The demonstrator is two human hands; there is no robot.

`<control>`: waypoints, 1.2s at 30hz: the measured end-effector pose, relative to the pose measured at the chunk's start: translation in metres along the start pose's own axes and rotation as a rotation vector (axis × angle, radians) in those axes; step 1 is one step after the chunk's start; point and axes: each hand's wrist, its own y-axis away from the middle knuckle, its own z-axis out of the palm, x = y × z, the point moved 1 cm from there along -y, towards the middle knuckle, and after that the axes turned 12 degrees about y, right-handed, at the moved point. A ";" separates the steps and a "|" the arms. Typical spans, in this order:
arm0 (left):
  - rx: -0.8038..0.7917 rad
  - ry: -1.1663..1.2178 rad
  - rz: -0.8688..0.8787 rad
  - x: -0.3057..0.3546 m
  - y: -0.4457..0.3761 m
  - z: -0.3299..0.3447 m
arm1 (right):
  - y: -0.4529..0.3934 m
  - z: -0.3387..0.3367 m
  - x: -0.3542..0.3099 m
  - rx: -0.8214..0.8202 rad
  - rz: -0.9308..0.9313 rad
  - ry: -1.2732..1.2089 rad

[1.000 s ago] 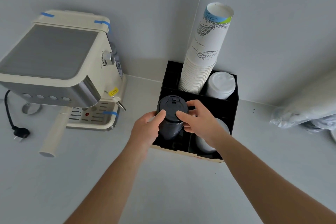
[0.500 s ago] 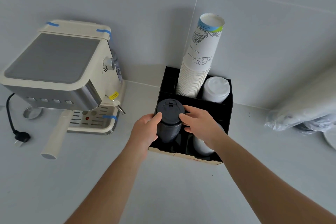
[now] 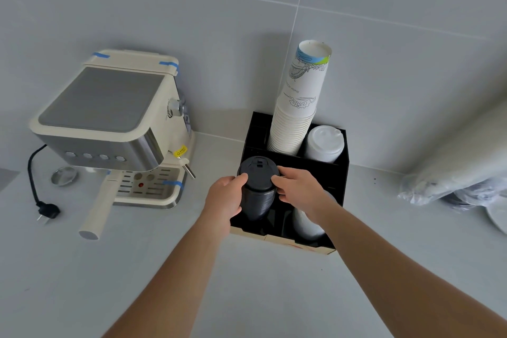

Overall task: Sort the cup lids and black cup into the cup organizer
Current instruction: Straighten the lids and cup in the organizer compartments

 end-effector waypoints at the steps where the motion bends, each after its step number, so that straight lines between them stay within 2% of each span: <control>1: -0.001 0.004 0.000 0.000 0.001 0.000 | 0.003 -0.001 0.000 -0.010 -0.002 -0.005; 4: -0.007 0.014 0.006 0.002 0.004 -0.002 | 0.009 -0.005 -0.003 -0.020 0.006 -0.053; 9: -0.018 0.038 0.022 0.006 0.008 -0.006 | 0.007 -0.015 0.004 0.054 0.039 -0.072; 14: -0.011 0.092 0.051 0.010 0.025 -0.011 | 0.014 -0.030 0.001 0.033 0.031 -0.218; 19: -0.109 0.227 0.083 0.004 0.048 -0.019 | 0.026 -0.052 0.002 0.048 0.016 -0.268; 22: -0.111 0.293 0.086 -0.001 0.057 -0.018 | 0.032 -0.071 0.008 0.074 0.013 -0.292; 28: -0.152 0.318 0.108 0.000 0.073 0.015 | 0.042 -0.107 0.027 0.115 -0.016 -0.359; 36: -0.168 0.212 0.081 -0.014 0.077 0.062 | 0.035 -0.155 0.061 0.186 0.010 -0.369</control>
